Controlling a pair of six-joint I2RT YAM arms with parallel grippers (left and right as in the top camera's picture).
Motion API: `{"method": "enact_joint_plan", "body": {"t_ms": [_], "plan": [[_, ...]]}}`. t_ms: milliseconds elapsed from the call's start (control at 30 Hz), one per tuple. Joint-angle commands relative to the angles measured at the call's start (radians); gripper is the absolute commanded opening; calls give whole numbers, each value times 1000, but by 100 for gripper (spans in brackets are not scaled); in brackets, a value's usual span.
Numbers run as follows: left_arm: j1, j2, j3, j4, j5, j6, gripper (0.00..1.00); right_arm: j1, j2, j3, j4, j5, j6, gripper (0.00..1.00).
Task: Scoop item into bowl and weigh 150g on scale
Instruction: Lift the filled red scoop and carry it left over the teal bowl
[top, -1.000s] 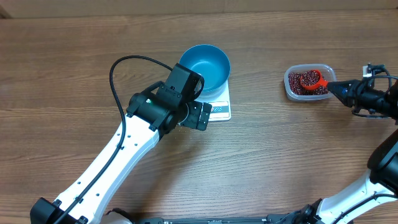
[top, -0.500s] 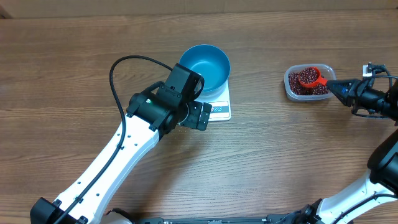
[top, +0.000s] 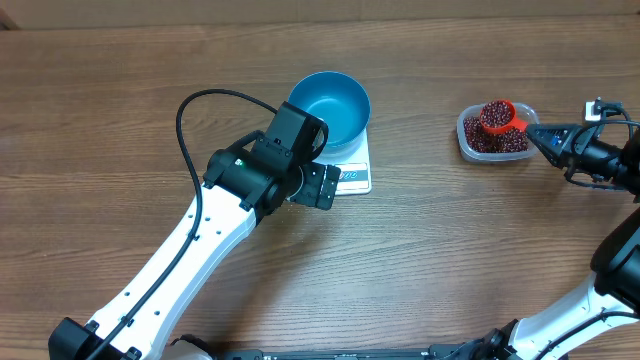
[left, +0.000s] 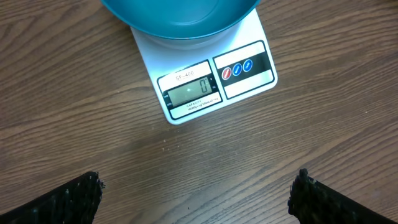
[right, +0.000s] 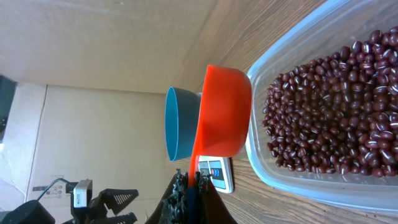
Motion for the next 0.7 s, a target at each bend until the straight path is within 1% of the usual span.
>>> {"method": "enact_joint_plan", "body": {"t_ms": [0,67,233,400,533,667], "plan": [[1,-8,-6,2,-10,14,100,3,5,-5,-5,-48,-16,3],[1,-8,-6,2,-10,14,99,3,5,-5,-12,-61,-27,4],[1,-8,-6,2,-10,14,100,5,3,-5,-83,-153,-129,4],[1,-8,-6,2,-10,14,100,21,-11,-3,-136,-163,-183,4],[1,-8,-6,2,-10,14,99,69,-45,3,-135,-163,-183,3],[1,-8,-6,2,-10,14,99,148,-68,46,-136,-162,-175,3]]}}
